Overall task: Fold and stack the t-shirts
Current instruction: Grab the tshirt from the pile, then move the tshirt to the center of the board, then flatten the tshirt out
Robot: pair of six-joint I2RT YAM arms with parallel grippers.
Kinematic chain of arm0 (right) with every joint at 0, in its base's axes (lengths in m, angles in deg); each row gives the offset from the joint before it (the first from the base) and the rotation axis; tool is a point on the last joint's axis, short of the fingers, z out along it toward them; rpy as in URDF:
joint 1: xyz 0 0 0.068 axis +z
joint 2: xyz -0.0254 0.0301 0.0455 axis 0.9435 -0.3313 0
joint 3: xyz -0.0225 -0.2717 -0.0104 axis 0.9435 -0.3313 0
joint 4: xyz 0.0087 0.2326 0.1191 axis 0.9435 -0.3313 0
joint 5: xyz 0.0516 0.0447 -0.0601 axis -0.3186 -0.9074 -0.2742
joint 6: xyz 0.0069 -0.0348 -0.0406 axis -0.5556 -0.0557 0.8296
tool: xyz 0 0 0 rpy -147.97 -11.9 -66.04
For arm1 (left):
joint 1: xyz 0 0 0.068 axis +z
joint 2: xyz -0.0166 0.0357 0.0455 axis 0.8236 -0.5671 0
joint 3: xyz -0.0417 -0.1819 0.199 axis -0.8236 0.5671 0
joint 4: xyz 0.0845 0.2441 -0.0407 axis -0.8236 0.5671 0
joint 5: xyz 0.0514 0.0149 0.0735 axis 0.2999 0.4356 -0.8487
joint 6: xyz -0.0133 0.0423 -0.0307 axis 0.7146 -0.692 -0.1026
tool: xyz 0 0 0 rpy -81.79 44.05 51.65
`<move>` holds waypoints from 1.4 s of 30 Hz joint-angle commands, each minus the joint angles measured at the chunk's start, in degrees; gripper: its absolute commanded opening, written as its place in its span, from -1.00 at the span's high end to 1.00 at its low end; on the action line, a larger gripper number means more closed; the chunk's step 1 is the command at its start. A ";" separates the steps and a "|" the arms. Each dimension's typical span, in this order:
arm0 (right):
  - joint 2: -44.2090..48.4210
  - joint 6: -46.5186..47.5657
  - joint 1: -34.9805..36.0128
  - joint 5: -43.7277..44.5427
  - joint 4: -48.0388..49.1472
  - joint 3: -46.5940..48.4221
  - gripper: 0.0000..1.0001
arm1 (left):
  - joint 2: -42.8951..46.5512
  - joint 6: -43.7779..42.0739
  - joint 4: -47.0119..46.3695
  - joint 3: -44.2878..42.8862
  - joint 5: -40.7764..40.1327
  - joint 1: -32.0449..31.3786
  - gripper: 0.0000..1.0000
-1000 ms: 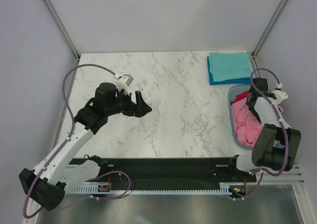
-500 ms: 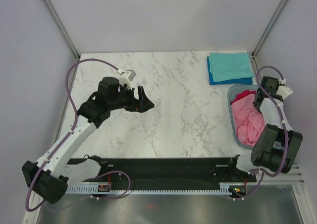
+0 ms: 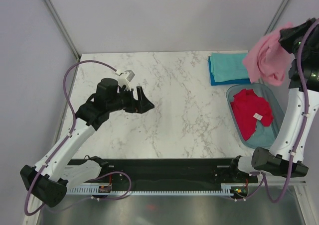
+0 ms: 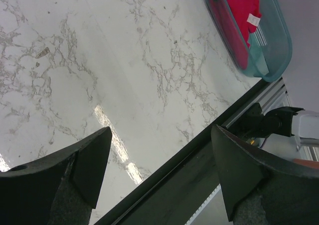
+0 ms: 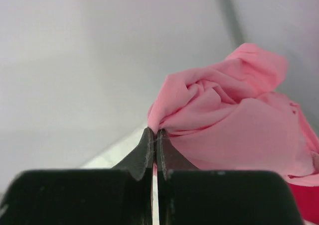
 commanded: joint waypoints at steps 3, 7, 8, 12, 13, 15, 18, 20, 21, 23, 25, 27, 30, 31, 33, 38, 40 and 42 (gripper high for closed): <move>-1.17 -20.46 1.00 -31.90 21.11 12.97 1.00 | 6.19 1.62 0.41 0.22 -0.28 0.83 -0.78; -0.55 -37.73 3.54 -39.30 44.24 6.93 1.00 | 8.21 2.06 2.08 -0.21 -0.72 1.44 -0.78; -0.29 -38.20 4.77 -39.65 46.10 5.16 1.00 | 8.57 2.06 2.60 -0.30 -0.89 1.44 -0.77; 5.75 -20.65 19.30 -35.29 38.01 -20.04 0.99 | 13.47 1.71 6.37 -0.04 -5.79 1.62 -0.78; 6.04 -17.41 22.15 -33.78 35.77 -24.25 0.99 | 14.28 1.54 6.73 0.05 -6.60 1.53 -0.79; 4.90 -9.08 29.10 -28.86 30.68 -35.60 0.89 | 15.51 1.36 7.96 0.14 -8.54 1.62 -0.80; 1.13 -3.77 36.58 -22.89 24.62 -44.41 0.36 | 13.77 0.92 8.93 0.40 -10.03 1.71 -0.81; 0.50 -2.17 37.74 -19.19 22.22 -47.31 0.07 | 12.10 1.09 9.46 0.31 -10.82 1.79 -0.79; 0.76 -1.74 37.83 -16.57 20.91 -47.76 -0.02 | 11.30 1.27 9.46 0.57 -10.91 1.79 -0.79; 1.12 0.11 37.83 -14.27 18.97 -47.42 -0.25 | 8.76 2.06 8.41 1.71 -11.61 1.79 -0.79; -0.10 0.73 37.83 -9.53 14.14 -46.01 -0.29 | 4.82 2.24 6.84 2.33 -11.44 1.80 -0.78; -1.08 0.90 37.83 -6.27 11.94 -45.65 -0.29 | 1.65 2.50 6.30 3.29 -10.30 1.97 -0.76; -2.57 -0.23 37.83 -4.33 12.88 -49.07 -0.22 | -3.90 4.25 5.51 6.01 -8.98 1.97 -0.64; -3.18 -0.76 37.83 -4.85 13.76 -50.21 -0.21 | -4.95 5.04 5.25 7.07 -8.81 1.97 -0.62; -3.80 -1.82 37.74 -6.08 17.09 -53.20 -0.18 | -6.89 7.68 2.88 11.20 -7.66 1.97 -0.56; -6.96 -1.65 37.83 -5.90 20.88 -55.41 -0.16 | -7.16 12.60 0.59 19.01 -12.22 1.97 -0.50; -8.54 -1.64 37.83 -6.60 22.82 -55.85 -0.15 | -6.55 13.92 0.59 20.61 -13.54 1.97 -0.50; -9.69 -1.73 37.91 -7.22 24.22 -56.20 -0.15 | -6.20 16.20 0.41 22.98 -14.34 1.97 -0.46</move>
